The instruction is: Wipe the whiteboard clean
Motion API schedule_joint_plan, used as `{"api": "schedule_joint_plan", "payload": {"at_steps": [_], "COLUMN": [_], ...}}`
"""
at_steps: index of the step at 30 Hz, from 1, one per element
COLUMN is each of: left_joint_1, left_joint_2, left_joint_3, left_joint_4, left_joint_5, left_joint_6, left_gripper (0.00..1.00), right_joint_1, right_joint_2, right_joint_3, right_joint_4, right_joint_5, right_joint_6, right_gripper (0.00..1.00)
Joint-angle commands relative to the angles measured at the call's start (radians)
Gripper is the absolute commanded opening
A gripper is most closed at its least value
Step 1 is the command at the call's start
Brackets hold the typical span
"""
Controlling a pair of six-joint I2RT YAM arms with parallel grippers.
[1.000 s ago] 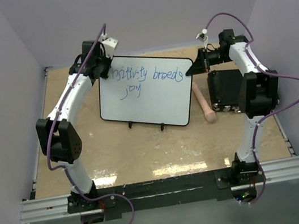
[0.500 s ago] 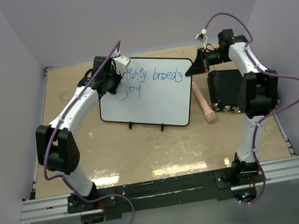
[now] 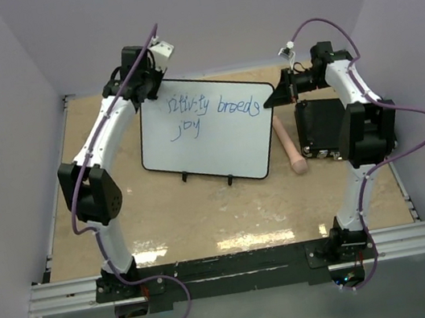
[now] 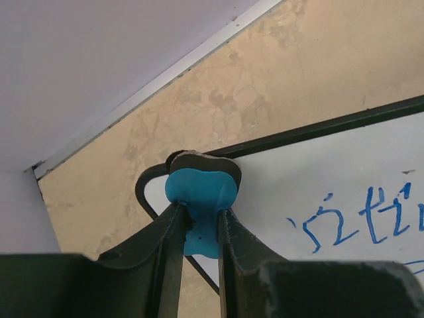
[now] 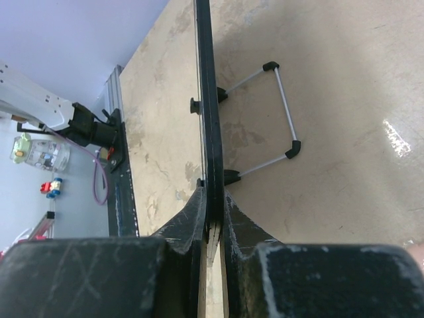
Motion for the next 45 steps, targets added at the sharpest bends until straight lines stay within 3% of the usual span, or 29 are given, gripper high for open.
{"api": "schedule_joint_plan", "payload": {"at_steps": [1, 9, 16, 21, 22, 29, 32, 36, 40, 43, 45], "left_joint_1": [-0.008, -0.053, -0.042, -0.043, -0.042, -0.040, -0.033, -0.013, -0.010, -0.014, -0.019], "left_joint_2": [0.006, -0.152, -0.158, -0.175, -0.177, -0.181, -0.180, -0.163, -0.120, -0.083, -0.069], "left_joint_3": [0.006, -0.344, -0.370, -0.347, -0.341, -0.310, -0.292, -0.232, -0.148, -0.092, -0.089], "left_joint_4": [0.023, 0.077, 0.008, 0.020, 0.020, 0.030, 0.030, 0.023, 0.020, 0.009, 0.007], "left_joint_5": [-0.026, -0.023, -0.017, 0.006, 0.009, 0.009, 0.005, 0.003, -0.015, -0.009, -0.009], "left_joint_6": [0.021, 0.052, 0.040, 0.034, 0.031, 0.028, 0.017, 0.005, 0.009, 0.000, -0.003], "left_gripper": [0.00, 0.00, 0.00, 0.00, 0.00, 0.00, 0.00, 0.00, 0.00, 0.00, 0.00], "right_joint_1": [0.001, 0.001, 0.001, 0.001, 0.001, 0.002, 0.007, 0.020, 0.022, 0.022, 0.025], "right_joint_2": [-0.035, -0.032, -0.032, -0.035, -0.036, -0.026, -0.027, -0.032, -0.033, -0.030, -0.033], "right_joint_3": [0.019, 0.022, 0.020, 0.020, 0.020, 0.020, 0.019, 0.000, -0.009, -0.009, -0.009], "right_joint_4": [0.045, 0.042, 0.044, 0.050, 0.050, 0.085, 0.105, 0.121, 0.142, 0.150, 0.156], "right_joint_5": [0.071, 0.068, 0.066, 0.042, 0.037, -0.009, -0.024, -0.032, -0.032, -0.033, -0.033], "right_joint_6": [-0.086, -0.084, -0.088, -0.078, -0.074, -0.017, 0.009, 0.029, 0.057, 0.069, 0.077], "right_gripper": [0.00, 0.00, 0.01, 0.27, 0.37, 0.50, 0.50, 0.40, 0.10, 0.00, 0.00]}}
